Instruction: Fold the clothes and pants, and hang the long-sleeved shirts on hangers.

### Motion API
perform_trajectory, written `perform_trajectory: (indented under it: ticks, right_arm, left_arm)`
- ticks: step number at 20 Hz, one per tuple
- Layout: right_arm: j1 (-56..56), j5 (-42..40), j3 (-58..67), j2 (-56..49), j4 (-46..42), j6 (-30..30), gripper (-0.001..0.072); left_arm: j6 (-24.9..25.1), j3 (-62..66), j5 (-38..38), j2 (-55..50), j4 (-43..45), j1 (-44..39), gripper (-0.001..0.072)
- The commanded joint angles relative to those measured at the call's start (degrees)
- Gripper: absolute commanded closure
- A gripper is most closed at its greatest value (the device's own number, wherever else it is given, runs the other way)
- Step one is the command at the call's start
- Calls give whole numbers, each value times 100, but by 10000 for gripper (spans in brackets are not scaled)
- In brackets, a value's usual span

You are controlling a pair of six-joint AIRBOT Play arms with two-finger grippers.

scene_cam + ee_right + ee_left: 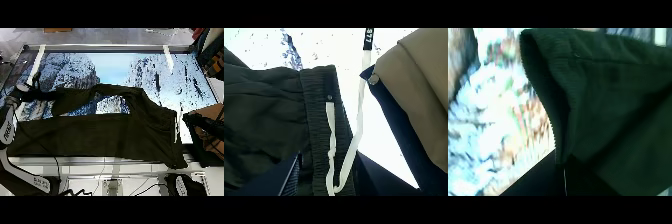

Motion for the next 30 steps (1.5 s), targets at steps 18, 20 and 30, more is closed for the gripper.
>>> perform_trajectory:
  ticks: [18,20,30]
  right_arm:
    - [2,-57,2,-951,0,2,329]
    - [2,-57,2,-1316,11,2,329]
    - [13,-302,7,-2044,431,2,329]
  left_arm:
    - [-11,1797,999,1576,876,114,685]
    - [-501,1786,870,1550,1279,114,687]
    - [-1967,1784,-413,243,2594,61,685]
